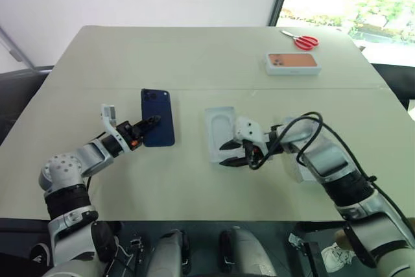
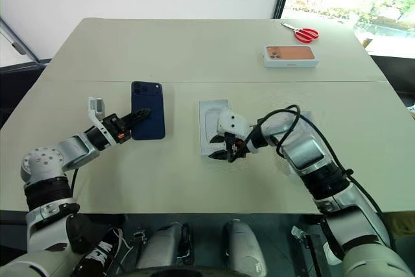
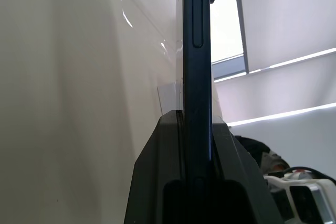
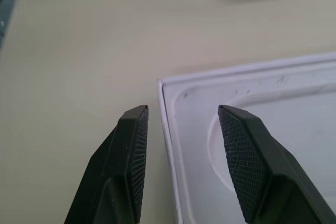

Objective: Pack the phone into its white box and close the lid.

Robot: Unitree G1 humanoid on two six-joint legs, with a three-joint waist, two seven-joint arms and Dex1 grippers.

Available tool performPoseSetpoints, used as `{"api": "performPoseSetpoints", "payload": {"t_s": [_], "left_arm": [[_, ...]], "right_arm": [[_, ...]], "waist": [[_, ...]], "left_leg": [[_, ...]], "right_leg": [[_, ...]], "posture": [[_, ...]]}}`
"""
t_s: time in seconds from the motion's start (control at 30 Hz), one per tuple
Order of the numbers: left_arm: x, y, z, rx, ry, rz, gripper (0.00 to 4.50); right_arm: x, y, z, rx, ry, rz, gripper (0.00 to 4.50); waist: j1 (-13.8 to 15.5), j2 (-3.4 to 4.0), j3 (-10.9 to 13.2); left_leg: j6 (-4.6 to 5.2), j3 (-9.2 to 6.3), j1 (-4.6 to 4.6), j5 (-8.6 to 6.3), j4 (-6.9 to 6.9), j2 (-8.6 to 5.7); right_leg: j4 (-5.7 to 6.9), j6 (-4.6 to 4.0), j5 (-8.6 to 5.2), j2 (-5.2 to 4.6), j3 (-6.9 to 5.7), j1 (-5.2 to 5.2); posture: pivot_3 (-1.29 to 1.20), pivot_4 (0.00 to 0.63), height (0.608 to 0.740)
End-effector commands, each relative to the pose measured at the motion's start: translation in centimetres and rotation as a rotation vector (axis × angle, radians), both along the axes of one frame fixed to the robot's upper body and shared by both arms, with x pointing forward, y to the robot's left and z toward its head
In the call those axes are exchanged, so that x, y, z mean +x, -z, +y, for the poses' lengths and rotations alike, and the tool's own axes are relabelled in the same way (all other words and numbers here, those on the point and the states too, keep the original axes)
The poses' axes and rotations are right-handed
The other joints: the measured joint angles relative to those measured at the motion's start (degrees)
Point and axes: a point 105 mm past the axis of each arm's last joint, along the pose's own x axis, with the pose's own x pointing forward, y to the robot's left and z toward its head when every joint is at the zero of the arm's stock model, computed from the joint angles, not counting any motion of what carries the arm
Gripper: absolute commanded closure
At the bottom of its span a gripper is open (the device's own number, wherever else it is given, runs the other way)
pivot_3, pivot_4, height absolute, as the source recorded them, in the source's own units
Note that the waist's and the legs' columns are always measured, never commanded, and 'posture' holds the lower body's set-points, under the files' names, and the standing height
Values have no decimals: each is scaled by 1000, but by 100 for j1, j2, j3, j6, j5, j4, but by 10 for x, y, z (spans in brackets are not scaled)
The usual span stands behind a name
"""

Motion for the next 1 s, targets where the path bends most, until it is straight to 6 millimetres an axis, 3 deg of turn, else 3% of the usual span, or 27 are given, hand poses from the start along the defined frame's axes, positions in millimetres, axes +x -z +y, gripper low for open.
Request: {"api": "performPoseSetpoints", "payload": {"t_s": [0.03,0.33,0.47,0.77,1.0], "left_arm": [[-5,-18,-1,-26,31,-79,4500],[-6,-17,0,-31,37,-76,4500],[-7,-19,-3,-44,46,-88,4500],[-6,-21,-2,-46,38,-90,4500],[0,-24,3,-42,4,-98,4500]], "right_arm": [[6,-2,-4,-35,-3,-65,2307],[3,0,-6,-38,-23,-27,2307],[3,2,-6,-48,-19,-28,3544],[9,1,0,-26,4,-54,3544],[25,-3,37,45,61,-144,3544]], "waist": [[30,0,0],[41,-3,2],[30,-4,2],[22,-4,1],[4,-4,1]], "left_leg": [[-1,-1,0,0,0,0],[-1,-3,0,1,3,0],[0,-5,0,1,6,1],[-3,-8,3,3,18,3],[-9,-9,5,7,23,5]], "right_leg": [[0,0,0,0,-2,0],[-4,0,0,0,-6,6],[-3,0,0,0,-8,8],[4,0,0,0,-14,16],[16,0,0,0,-18,16]], "posture": [[0,150,740],[0,150,740],[0,150,740],[0,150,740],[0,150,740]]}}
